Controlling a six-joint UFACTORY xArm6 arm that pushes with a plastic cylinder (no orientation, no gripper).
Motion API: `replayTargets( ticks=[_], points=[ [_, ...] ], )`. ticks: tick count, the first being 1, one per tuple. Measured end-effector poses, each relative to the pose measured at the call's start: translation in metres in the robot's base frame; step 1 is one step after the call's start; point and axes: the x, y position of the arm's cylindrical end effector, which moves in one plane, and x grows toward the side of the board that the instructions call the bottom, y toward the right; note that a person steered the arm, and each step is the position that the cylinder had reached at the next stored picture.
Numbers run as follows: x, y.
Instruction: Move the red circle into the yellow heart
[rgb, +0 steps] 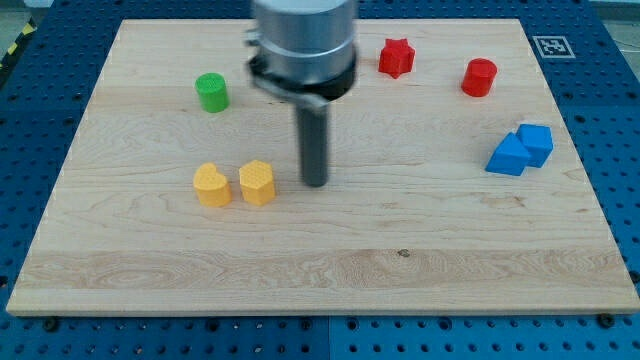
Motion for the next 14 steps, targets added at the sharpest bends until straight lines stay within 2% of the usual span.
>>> replayTargets(
  ticks=[1,2,3,4,6,7,9,10,11,12,13,14],
  points=[
    [-0.043,0.112],
    [-0.088,0.183],
    [-0.116,0.218],
    [-0.127,0.23],
    [-0.164,0.224],
    [-0.164,0.204],
    [-0.107,0.1],
    [-0.107,0.104],
    [-0.117,0.165],
    [-0.116,0.185],
    [-0.093,0.147],
    [-0.058,0.082]
  ],
)
